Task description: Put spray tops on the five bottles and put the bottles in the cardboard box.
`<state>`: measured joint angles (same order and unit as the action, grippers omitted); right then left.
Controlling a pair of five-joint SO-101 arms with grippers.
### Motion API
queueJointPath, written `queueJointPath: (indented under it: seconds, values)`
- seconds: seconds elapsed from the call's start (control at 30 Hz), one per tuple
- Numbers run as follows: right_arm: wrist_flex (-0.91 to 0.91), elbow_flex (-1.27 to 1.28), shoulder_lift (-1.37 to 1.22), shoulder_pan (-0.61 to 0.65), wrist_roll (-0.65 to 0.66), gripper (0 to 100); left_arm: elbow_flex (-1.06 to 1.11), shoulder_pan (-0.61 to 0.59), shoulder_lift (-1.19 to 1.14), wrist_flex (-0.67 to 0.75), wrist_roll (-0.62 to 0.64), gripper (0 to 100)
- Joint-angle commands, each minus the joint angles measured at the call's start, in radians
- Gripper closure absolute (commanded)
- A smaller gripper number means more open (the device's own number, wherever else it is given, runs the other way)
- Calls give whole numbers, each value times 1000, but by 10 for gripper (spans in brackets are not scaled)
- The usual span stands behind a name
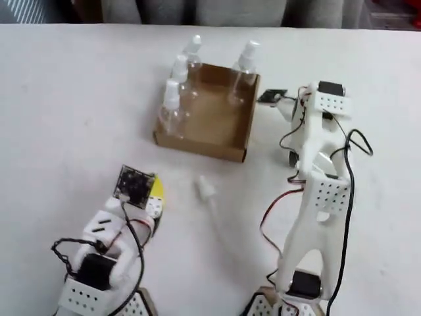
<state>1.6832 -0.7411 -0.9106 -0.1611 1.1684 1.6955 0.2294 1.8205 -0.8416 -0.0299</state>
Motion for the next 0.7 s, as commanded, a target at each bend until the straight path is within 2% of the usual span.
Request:
queueJointPath:
  seconds: [0.0, 0.17, 0.27, 0.33, 0.53, 0.67]
  values:
    - [22, -49, 1, -22, 5, 681, -3, -10, 12, -2, -9, 977]
    - [-24, -51, -19, -22, -14, 991, -3, -10, 12, -2, -9, 977]
    - [-73, -51, 18, -27, -135, 943, -3, -10, 12, -2, -9, 977]
    - [-88, -51, 67, -27, -233, 955, -3, -10, 12, -2, -9, 977]
    - [27, -51, 263, -44, -620, 957, -3, -10, 12, -2, -9, 977]
    - [44, 44, 380, -101, -750, 957, -3, -10, 12, -2, -9, 977]
